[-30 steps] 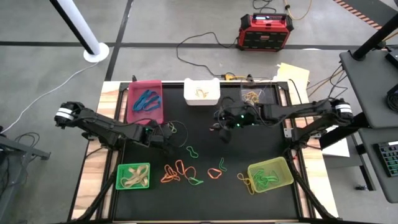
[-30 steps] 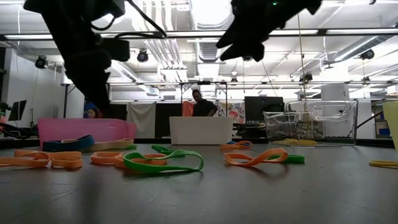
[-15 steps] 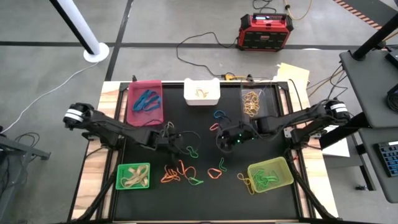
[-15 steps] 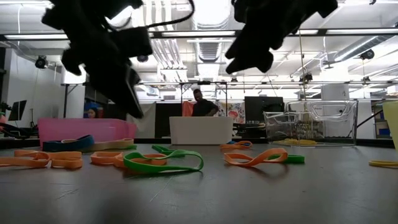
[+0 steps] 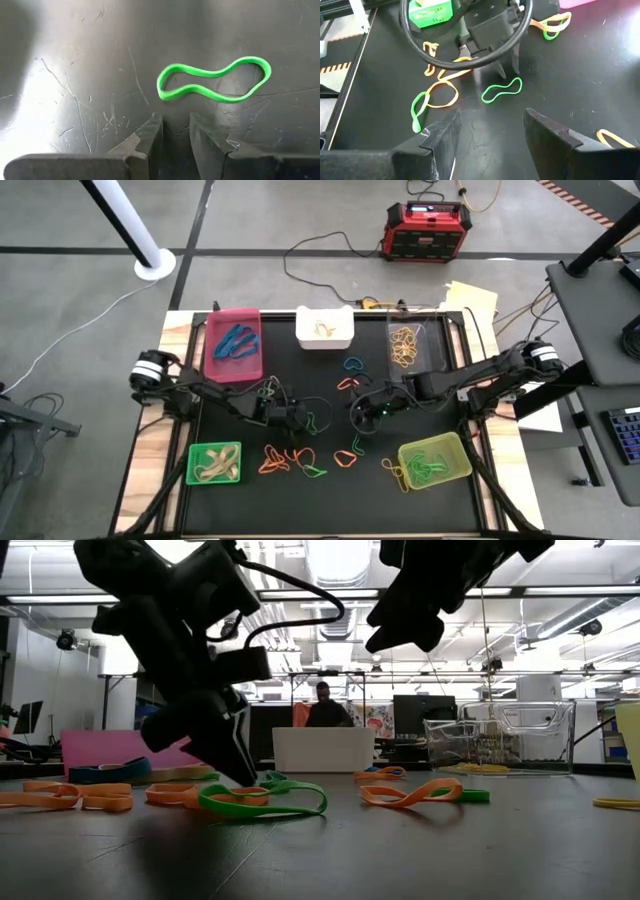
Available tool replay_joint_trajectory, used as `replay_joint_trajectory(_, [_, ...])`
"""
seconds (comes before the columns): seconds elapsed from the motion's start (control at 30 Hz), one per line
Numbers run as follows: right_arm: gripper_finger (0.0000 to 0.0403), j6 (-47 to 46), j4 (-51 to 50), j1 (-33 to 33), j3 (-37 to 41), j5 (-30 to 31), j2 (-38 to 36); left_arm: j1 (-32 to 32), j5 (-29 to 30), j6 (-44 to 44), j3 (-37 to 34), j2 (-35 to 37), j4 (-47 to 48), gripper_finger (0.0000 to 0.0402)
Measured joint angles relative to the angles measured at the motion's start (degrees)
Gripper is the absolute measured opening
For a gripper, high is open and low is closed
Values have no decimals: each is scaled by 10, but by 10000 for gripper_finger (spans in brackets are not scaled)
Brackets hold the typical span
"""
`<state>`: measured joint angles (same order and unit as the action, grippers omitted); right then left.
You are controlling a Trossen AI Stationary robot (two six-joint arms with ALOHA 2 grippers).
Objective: Sort rubber bands into baskets
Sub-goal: Put the green rubber band into the yellow bin
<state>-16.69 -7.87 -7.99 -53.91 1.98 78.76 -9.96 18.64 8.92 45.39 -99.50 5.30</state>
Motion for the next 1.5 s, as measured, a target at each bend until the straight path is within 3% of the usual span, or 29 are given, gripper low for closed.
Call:
replay_joint_trajectory(0.17, [205,2,0,0,0,40,0,0,3,-9,0,1,-5,82])
replay_joint_trajectory(0.4, [205,-12,1,0,5,42,12,4,1,-12,-2,25,-16,82])
replay_joint_trajectory(0.5, [205,-13,1,0,5,42,20,10,-34,-10,-2,31,-33,82])
replay_joint_trajectory(0.6, [205,-19,12,0,6,42,27,19,-74,61,-2,33,-57,82])
replay_joint_trajectory(0.7, [205,-23,20,0,6,42,30,27,-77,158,-2,27,-52,84])
replay_joint_trajectory(0.83, [205,-10,42,0,6,42,32,26,-76,197,-2,24,-37,105])
replay_joint_trajectory(1.0, [205,3,56,0,6,42,32,29,-26,247,-2,24,-38,148])
replay_joint_trajectory(1.2, [205,8,54,0,6,42,32,28,-32,247,-2,12,-46,178])
replay_joint_trajectory(1.5, [205,8,52,0,7,41,32,28,-83,223,0,-30,-110,171])
